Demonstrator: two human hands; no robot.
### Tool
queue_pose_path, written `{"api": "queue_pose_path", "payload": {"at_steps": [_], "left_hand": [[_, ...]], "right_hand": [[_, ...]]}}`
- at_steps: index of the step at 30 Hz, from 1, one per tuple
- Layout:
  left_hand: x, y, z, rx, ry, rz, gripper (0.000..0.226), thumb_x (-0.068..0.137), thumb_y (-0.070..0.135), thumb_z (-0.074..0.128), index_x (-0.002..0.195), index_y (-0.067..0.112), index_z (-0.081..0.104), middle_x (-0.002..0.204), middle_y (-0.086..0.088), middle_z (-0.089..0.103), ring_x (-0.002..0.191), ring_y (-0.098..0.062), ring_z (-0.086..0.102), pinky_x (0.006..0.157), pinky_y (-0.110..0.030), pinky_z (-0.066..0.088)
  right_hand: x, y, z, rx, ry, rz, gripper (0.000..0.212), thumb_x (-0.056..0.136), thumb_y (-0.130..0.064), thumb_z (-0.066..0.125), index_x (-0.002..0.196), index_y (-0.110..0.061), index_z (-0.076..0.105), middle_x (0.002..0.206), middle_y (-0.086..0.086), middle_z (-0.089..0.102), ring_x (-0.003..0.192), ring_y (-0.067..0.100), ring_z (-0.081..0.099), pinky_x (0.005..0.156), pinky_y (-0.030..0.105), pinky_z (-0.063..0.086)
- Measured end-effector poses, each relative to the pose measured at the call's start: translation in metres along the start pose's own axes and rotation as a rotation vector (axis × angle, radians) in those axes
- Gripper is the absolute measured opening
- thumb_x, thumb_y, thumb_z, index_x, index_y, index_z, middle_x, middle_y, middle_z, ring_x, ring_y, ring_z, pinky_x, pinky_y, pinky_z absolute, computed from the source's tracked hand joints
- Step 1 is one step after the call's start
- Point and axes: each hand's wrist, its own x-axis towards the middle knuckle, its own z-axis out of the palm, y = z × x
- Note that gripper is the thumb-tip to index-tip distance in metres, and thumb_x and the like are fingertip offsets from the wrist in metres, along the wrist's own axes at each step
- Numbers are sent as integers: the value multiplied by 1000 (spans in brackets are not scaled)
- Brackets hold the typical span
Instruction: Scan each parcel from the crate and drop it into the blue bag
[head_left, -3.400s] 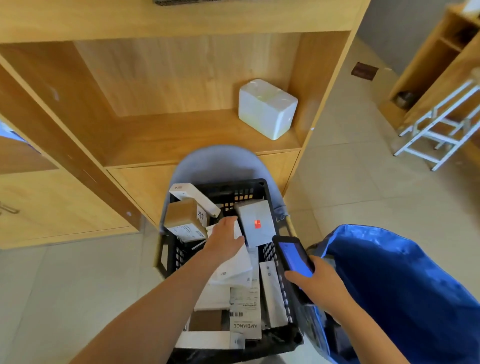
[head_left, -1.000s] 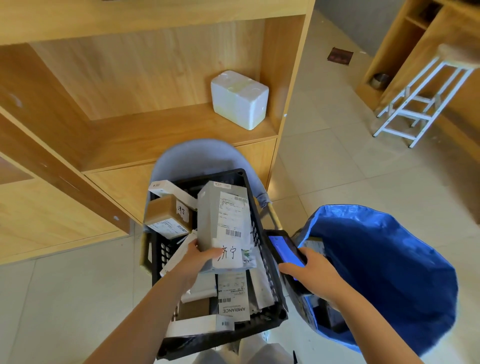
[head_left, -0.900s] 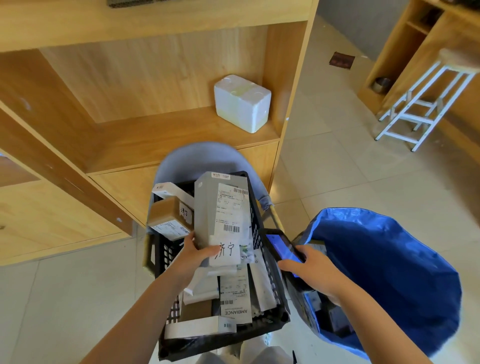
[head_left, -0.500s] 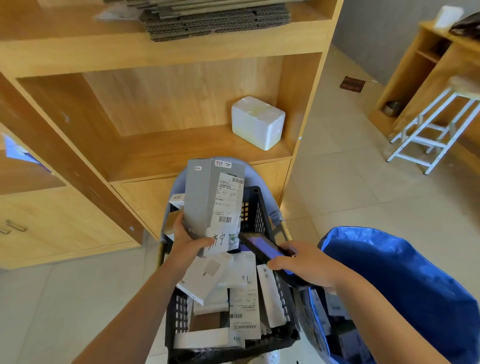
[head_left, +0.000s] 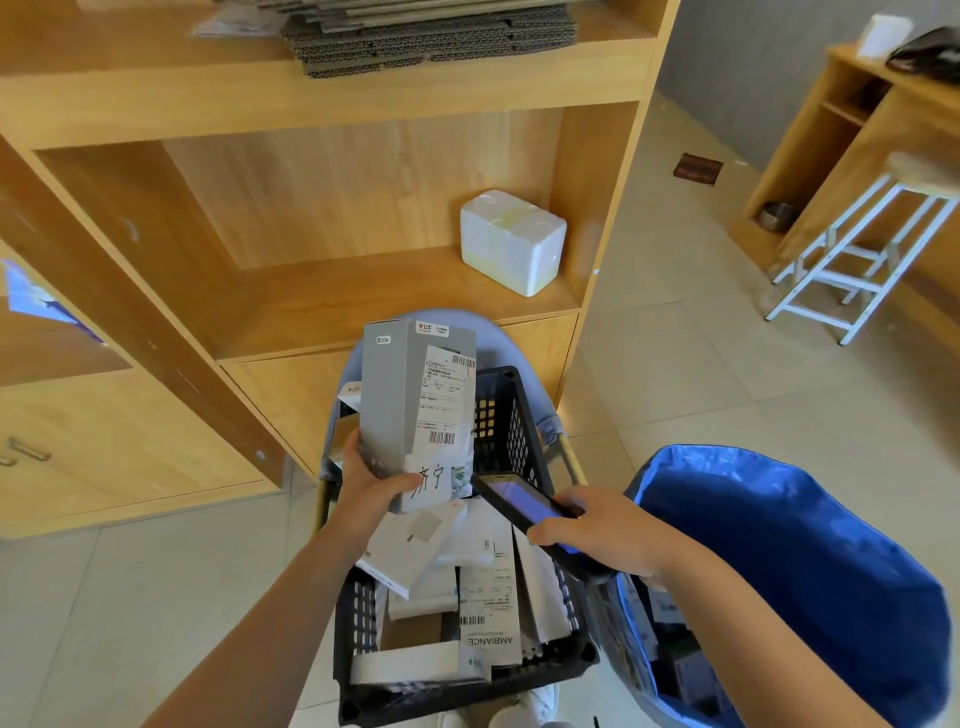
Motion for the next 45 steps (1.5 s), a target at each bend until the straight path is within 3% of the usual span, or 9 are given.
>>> {"api": "queue_pose_path", "payload": {"at_steps": [5, 10, 13, 24, 28, 31, 35, 40, 45], "left_hand": [[-2, 0, -2, -2, -40, -2, 96, 61, 15, 79, 144, 27, 32, 130, 3, 52, 112, -14, 59, 73, -32, 56], [-6, 8, 15, -12, -200, -51, 66, 84, 26, 64, 142, 41, 37, 130, 14, 61, 115, -13, 62, 83, -32, 53], [-5, 15, 43, 60, -247, -89, 58, 78, 38, 58, 134, 44, 45, 128, 10, 63, 114, -16, 61, 93, -39, 49], [-2, 7, 239, 270, -472, -211, 30, 101, 26, 48, 127, 40, 43, 119, 9, 62, 100, -6, 59, 85, -32, 44], [-6, -14, 324, 377, -606, -274, 54, 80, 44, 61, 132, 34, 47, 128, 6, 61, 112, -11, 59, 92, -32, 45], [-5, -42, 384, 475, -704, -348, 37, 91, 39, 55, 127, 34, 51, 125, 7, 64, 111, -9, 59, 88, -29, 45], [2, -93, 451, 612, -736, -476, 59, 69, 58, 55, 120, 28, 56, 115, 5, 66, 106, -12, 59, 82, -26, 43], [26, -196, 506, 744, -705, -640, 39, 98, 37, 49, 131, 16, 50, 107, 5, 62, 90, -3, 56, 65, -20, 38], [64, -302, 549, 911, -687, -707, 92, 69, 63, 48, 149, 19, 33, 142, -11, 47, 124, -28, 50, 100, -37, 43]], "right_hand": [[-8, 11, 4, 30, 27, -17, 54, 77, -53, 74, 108, -10, 64, 87, 5, 66, 71, 14, 63, 67, 27, 49], [-23, 43, 0, 132, 166, 26, 39, 84, -47, 72, 112, -23, 60, 104, 2, 69, 91, 18, 70, 82, 33, 60], [-36, 69, -11, 208, 256, 64, 26, 87, -41, 71, 105, -25, 62, 99, -4, 67, 84, 8, 65, 68, 19, 52], [-78, 223, -91, 475, 574, 344, 29, 84, -43, 73, 93, -16, 71, 90, 9, 73, 85, 29, 69, 68, 35, 49], [-84, 290, -128, 558, 626, 451, 35, 84, -45, 74, 88, -11, 67, 81, 5, 68, 76, 25, 63, 64, 35, 44], [-84, 335, -148, 620, 637, 541, 40, 83, -49, 73, 89, -11, 64, 80, 3, 63, 74, 22, 59, 64, 34, 41], [-72, 386, -160, 672, 648, 625, 36, 84, -47, 73, 85, -14, 57, 79, 0, 58, 73, 19, 55, 61, 32, 38], [-23, 444, -160, 776, 603, 717, 34, 85, -46, 72, 96, -14, 66, 89, 0, 66, 80, 14, 60, 62, 26, 41], [48, 504, -153, 880, 590, 760, 33, 84, -44, 73, 80, -15, 55, 69, -4, 57, 66, 14, 54, 58, 26, 38]]}}
